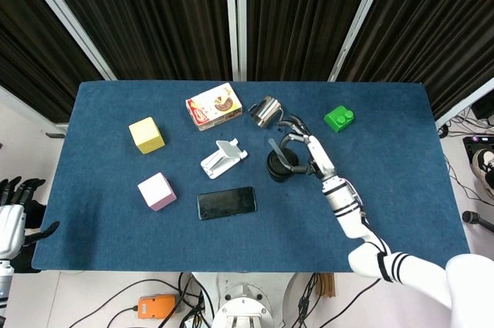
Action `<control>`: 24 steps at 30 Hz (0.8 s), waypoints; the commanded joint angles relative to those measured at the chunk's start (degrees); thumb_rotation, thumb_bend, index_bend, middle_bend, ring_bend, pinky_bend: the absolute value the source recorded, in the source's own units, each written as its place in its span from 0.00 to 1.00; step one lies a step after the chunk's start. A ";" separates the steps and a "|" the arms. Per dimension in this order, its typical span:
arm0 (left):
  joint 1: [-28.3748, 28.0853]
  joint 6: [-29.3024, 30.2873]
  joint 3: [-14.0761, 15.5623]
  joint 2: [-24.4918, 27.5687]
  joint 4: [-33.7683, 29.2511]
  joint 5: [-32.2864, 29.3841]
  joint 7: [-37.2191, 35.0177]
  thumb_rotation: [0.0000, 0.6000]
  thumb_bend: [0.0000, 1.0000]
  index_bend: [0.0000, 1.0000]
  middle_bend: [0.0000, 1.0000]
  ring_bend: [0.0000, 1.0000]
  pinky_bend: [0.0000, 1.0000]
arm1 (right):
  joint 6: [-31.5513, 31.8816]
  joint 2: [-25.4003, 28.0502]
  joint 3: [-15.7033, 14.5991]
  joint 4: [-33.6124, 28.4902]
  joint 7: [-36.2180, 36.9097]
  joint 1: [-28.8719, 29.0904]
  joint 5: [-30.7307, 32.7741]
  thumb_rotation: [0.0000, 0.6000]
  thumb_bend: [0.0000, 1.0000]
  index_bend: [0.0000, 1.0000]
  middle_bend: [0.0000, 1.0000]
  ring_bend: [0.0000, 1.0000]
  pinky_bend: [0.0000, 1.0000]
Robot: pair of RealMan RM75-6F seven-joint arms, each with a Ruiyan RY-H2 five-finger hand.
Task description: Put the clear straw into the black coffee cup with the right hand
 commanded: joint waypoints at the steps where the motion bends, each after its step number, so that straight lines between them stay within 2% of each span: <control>1: -0.01 -0.04 0.01 -0.12 0.19 0.01 -0.13 1.00 0.09 0.18 0.16 0.06 0.01 | -0.13 -0.38 -0.19 0.59 0.56 0.00 -0.10 1.00 0.63 0.69 0.27 0.06 0.09; 3: -0.05 -0.12 0.01 -0.21 0.35 0.04 -0.23 1.00 0.09 0.18 0.16 0.06 0.01 | 0.08 -0.55 -0.34 0.99 1.07 -0.05 -0.39 1.00 0.63 0.65 0.27 0.06 0.07; 6: -0.12 -0.19 -0.05 -0.30 0.54 0.03 -0.32 1.00 0.09 0.18 0.16 0.06 0.01 | 0.31 -0.56 -0.62 1.25 1.63 -0.20 -0.77 1.00 0.62 0.53 0.27 0.02 0.01; 11: -0.27 -0.35 -0.07 -0.49 0.77 0.14 -0.48 1.00 0.09 0.18 0.16 0.06 0.01 | 0.48 -0.18 -1.09 1.33 2.04 -0.60 -1.04 1.00 0.42 0.34 0.23 0.00 0.00; 19: -0.49 -0.48 -0.11 -0.49 0.84 0.34 -0.44 1.00 0.09 0.17 0.16 0.06 0.01 | 3.41 2.59 -1.35 -0.70 0.91 -2.09 -2.42 1.00 0.39 0.20 0.19 0.00 0.00; 24: -0.71 -0.60 -0.22 -0.42 0.98 0.44 -0.62 1.00 0.09 0.17 0.16 0.06 0.01 | 9.10 9.94 -1.98 -5.76 -6.91 -5.85 -4.20 1.00 0.39 0.15 0.17 0.00 0.00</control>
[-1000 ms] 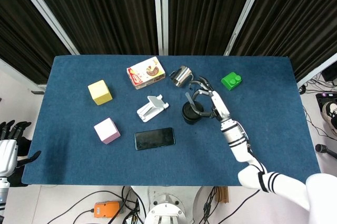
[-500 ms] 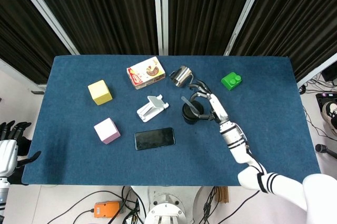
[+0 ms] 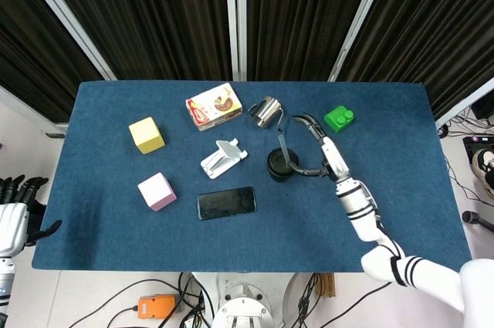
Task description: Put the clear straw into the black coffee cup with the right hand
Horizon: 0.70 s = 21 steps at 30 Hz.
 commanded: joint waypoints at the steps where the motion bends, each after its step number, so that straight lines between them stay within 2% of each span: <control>1: -0.12 -0.07 -0.08 -0.02 0.09 0.01 -0.16 1.00 0.09 0.17 0.16 0.06 0.01 | 5.16 7.51 -0.65 -5.83 -6.97 -4.09 -1.37 1.00 0.39 0.14 0.17 0.00 0.00; 7: -0.47 -0.20 -0.15 -0.23 0.24 0.35 -0.32 1.00 0.09 0.18 0.16 0.06 0.01 | 10.96 17.89 -2.32 -12.87 -14.43 -10.59 -1.84 1.00 0.39 0.13 0.17 0.00 0.00; 11: -0.68 -0.39 -0.17 -0.16 0.06 0.40 -0.06 1.00 0.09 0.18 0.16 0.06 0.01 | 13.48 23.96 -4.67 -16.01 -21.21 -15.41 -1.55 1.00 0.39 0.13 0.17 0.00 0.02; 15: -0.78 -0.36 -0.19 0.02 -0.27 0.47 0.19 1.00 0.09 0.18 0.16 0.06 0.01 | 14.48 27.96 -7.23 -17.88 -29.26 -19.43 -0.75 1.00 0.39 0.11 0.17 0.00 0.02; 21: -0.91 -0.45 -0.13 0.02 -0.70 0.48 0.69 1.00 0.09 0.18 0.16 0.06 0.01 | 16.80 29.87 -10.38 -19.62 -40.74 -24.87 -0.01 1.00 0.39 0.06 0.14 0.00 0.02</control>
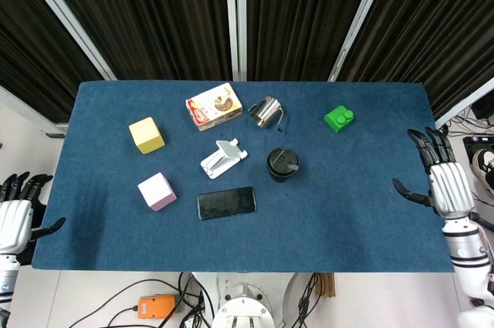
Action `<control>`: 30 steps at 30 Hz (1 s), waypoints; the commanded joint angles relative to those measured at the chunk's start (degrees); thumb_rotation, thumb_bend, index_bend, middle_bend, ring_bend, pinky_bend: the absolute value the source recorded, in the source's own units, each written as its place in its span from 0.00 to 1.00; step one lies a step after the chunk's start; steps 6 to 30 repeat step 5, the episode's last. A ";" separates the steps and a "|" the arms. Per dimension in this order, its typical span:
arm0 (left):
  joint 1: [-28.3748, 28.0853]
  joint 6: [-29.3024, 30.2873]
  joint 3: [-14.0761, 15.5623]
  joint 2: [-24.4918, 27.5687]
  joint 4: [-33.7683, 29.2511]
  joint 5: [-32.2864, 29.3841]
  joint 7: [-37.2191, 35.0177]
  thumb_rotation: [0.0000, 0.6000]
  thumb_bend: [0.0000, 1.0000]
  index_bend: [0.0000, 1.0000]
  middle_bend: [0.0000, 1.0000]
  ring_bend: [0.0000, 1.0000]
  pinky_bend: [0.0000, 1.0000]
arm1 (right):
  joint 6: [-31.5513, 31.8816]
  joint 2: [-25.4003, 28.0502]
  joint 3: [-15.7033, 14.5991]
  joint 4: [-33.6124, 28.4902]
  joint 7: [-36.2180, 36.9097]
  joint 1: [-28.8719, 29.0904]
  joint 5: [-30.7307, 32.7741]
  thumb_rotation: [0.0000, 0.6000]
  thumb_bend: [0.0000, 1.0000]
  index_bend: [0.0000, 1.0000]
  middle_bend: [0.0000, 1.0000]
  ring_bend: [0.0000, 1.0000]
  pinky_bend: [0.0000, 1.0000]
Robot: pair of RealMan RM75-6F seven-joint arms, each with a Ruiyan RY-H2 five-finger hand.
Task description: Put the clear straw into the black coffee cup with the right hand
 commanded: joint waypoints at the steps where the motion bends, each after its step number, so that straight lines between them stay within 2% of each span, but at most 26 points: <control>1: -0.04 -0.09 0.05 -0.04 -0.13 -0.04 0.17 1.00 0.09 0.18 0.16 0.06 0.01 | 1.76 2.25 -3.31 -2.51 -6.96 -4.86 0.79 1.00 0.39 0.05 0.14 0.00 0.01; 5: -0.20 -0.39 0.04 -0.25 -0.11 -0.23 0.39 1.00 0.09 0.18 0.16 0.06 0.01 | 0.76 3.04 -4.54 -4.01 -6.90 -6.53 1.10 1.00 0.39 0.03 0.12 0.00 0.00; 30: -0.20 -0.39 0.04 -0.25 -0.11 -0.23 0.39 1.00 0.09 0.18 0.16 0.06 0.01 | 0.76 3.04 -4.54 -4.01 -6.90 -6.53 1.10 1.00 0.39 0.03 0.12 0.00 0.00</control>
